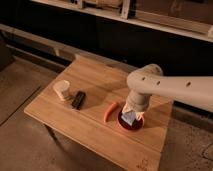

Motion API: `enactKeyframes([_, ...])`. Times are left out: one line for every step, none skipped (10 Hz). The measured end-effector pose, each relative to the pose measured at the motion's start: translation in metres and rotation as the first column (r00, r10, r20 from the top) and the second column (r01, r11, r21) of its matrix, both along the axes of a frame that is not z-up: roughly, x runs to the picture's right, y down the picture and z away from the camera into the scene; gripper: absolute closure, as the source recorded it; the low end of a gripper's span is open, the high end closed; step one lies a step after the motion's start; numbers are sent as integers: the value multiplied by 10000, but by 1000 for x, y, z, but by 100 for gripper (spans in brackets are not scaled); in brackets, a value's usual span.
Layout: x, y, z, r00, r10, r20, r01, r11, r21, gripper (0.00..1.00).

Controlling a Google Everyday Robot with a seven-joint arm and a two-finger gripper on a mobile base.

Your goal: Place the white sponge in the ceramic bowl

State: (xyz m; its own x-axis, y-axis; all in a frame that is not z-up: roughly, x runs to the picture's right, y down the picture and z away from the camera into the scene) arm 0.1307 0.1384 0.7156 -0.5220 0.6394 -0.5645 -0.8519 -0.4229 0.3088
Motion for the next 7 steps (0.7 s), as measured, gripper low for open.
enactKeyframes([-4,3,5,9999,40,112,-39,10000,-50,100])
enactKeyframes([-7,5,10,9998,66,193,-64,9999,-100,100])
enactKeyframes([-7,7,12,9997,93,233,-90,9999,-123,100])
enactKeyframes([-7,9,13,9996,120,252,-116,9998,-157,100])
enactKeyframes([-6,11,14,9995,155,269,-149,9997,-192,98])
enactKeyframes([-5,13,15,9994,183,281,-176,9996,-233,92])
enactKeyframes([-4,15,16,9994,205,294,-197,9995,-264,82])
